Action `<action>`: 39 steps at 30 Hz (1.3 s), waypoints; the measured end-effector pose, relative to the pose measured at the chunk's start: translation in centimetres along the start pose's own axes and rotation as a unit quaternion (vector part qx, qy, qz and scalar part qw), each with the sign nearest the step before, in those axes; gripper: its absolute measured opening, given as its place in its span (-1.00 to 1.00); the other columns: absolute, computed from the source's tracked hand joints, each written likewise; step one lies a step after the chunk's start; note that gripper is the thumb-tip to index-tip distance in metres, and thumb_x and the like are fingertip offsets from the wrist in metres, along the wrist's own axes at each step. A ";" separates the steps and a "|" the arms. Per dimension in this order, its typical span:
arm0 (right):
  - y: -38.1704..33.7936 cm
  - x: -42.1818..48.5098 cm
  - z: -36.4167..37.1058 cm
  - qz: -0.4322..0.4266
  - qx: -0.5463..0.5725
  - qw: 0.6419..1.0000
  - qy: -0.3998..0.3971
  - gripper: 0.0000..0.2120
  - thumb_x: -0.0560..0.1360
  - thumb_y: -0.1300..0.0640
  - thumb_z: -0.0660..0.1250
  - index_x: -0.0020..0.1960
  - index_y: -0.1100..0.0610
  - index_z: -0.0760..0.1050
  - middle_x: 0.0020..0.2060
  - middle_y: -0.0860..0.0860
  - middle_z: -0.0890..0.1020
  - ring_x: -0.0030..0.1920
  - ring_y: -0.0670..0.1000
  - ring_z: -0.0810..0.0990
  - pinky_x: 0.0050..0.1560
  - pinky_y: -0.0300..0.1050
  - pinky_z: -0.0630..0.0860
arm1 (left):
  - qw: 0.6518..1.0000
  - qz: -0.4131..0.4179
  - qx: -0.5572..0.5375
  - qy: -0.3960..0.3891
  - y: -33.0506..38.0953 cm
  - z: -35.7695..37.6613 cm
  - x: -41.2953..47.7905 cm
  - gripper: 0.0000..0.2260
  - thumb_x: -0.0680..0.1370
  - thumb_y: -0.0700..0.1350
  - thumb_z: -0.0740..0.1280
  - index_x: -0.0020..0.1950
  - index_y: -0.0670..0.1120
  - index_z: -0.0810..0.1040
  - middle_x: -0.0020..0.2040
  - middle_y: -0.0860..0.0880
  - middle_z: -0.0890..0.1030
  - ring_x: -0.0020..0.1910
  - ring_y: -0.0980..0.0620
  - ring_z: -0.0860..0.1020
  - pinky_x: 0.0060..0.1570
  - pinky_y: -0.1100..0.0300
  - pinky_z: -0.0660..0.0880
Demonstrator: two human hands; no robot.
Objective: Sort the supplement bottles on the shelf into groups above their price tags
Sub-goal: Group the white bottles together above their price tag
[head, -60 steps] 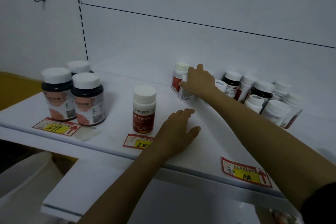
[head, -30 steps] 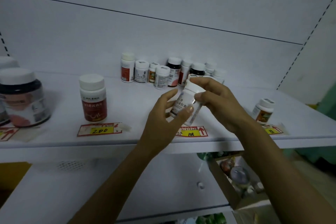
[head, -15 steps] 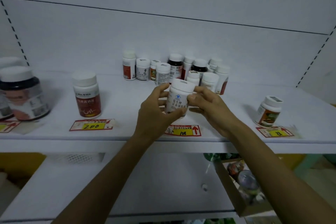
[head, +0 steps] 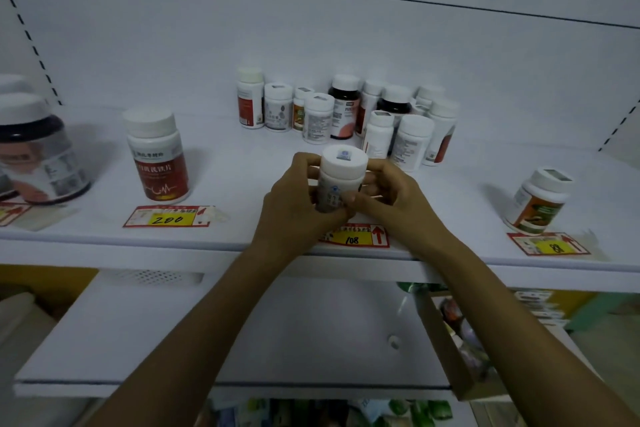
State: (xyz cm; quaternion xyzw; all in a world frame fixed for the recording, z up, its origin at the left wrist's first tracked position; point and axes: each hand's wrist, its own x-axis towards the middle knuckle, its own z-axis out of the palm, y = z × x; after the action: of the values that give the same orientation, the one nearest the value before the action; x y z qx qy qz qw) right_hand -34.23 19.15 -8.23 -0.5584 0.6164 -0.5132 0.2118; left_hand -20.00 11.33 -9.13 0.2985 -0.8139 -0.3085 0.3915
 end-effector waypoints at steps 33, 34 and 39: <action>0.0 -0.4 -1.6 0.093 0.165 0.975 0.120 -0.80 0.57 0.12 0.24 0.17 0.12 0.47 0.12 0.09 0.60 0.08 0.01 0.57 0.22 -0.07 0.49 | 0.977 0.003 0.032 0.210 6.3 1.3 -2.6 -0.35 0.41 0.19 0.25 0.45 0.03 0.18 0.47 0.03 0.27 0.39 0.10 0.28 0.39 0.00 0.29; -0.2 -0.4 -1.9 0.101 0.161 0.974 0.121 -0.79 0.57 0.12 0.23 0.18 0.13 0.47 0.12 0.08 0.59 0.08 0.01 0.57 0.23 -0.06 0.49 | 0.975 0.026 0.034 0.218 7.5 1.9 -2.8 -0.38 0.43 0.16 0.26 0.44 0.02 0.20 0.46 0.02 0.29 0.37 0.12 0.28 0.38 0.04 0.29; -1.6 0.4 -5.6 0.078 0.098 0.983 0.134 -0.85 0.56 0.20 0.23 0.11 0.08 0.47 0.13 0.09 0.58 0.13 0.06 0.55 0.23 -0.03 0.49 | 0.982 0.071 0.027 0.170 10.6 6.1 -2.9 -0.50 0.50 0.04 0.29 0.40 0.04 0.24 0.38 0.07 0.36 0.34 0.08 0.35 0.36 0.01 0.33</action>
State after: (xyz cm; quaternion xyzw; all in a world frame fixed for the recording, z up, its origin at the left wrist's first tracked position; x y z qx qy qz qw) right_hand -38.22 21.23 -4.58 -0.4114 0.6277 -0.6232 0.2198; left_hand -26.13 21.79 -5.67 0.2981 -0.7624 -0.2026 0.5374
